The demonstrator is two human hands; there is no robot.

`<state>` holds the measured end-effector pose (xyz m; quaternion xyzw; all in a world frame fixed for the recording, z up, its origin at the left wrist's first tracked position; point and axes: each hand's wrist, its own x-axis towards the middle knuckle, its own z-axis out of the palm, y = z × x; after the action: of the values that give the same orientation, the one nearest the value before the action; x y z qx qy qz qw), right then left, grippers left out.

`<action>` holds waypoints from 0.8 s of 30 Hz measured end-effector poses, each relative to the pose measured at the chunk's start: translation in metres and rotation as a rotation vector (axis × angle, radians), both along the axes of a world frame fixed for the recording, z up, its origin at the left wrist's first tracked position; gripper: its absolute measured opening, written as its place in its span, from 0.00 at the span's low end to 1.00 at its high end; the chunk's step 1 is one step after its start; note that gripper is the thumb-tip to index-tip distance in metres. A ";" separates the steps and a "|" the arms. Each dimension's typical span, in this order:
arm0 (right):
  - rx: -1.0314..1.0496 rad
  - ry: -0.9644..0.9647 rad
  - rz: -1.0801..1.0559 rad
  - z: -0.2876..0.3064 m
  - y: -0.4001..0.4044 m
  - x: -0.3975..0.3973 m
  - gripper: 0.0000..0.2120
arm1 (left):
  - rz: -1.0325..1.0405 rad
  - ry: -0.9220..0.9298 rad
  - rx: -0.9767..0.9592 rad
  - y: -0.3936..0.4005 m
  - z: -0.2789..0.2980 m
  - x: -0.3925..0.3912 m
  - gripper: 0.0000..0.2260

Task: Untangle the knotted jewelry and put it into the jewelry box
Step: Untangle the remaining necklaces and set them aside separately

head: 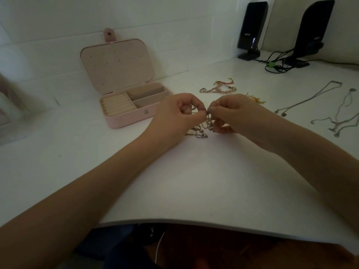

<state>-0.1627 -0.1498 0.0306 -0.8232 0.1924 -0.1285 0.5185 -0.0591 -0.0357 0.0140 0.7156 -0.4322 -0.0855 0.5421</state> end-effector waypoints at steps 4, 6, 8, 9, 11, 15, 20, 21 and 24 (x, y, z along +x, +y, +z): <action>0.138 0.014 0.003 0.002 -0.001 -0.003 0.10 | 0.002 -0.028 0.019 0.000 -0.001 -0.002 0.09; 0.246 0.017 0.030 0.003 -0.002 -0.003 0.06 | 0.005 -0.066 0.012 0.000 -0.002 -0.002 0.08; 0.292 0.020 0.042 0.003 -0.003 -0.003 0.06 | 0.007 -0.082 0.008 0.000 -0.003 -0.002 0.07; 0.311 0.019 0.045 0.004 -0.003 -0.003 0.06 | 0.007 -0.081 0.008 0.000 -0.003 -0.002 0.07; 0.376 0.017 0.066 0.004 -0.004 -0.004 0.04 | 0.004 -0.073 0.002 0.000 -0.003 -0.002 0.07; 0.569 0.057 0.140 0.007 -0.008 -0.004 0.05 | -0.027 0.008 -0.002 0.000 0.000 -0.001 0.08; 0.714 0.080 0.167 0.008 -0.008 -0.003 0.06 | -0.059 0.154 -0.010 -0.001 0.001 0.001 0.07; 0.697 0.065 0.156 0.009 -0.007 -0.004 0.05 | -0.055 0.156 -0.013 -0.001 0.001 0.001 0.08; 0.547 0.017 0.137 0.007 -0.004 -0.005 0.06 | -0.038 0.140 -0.022 0.000 0.001 0.000 0.09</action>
<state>-0.1673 -0.1541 0.0374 -0.6650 0.1683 -0.0296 0.7270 -0.0591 -0.0359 0.0154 0.6936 -0.4075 -0.1408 0.5771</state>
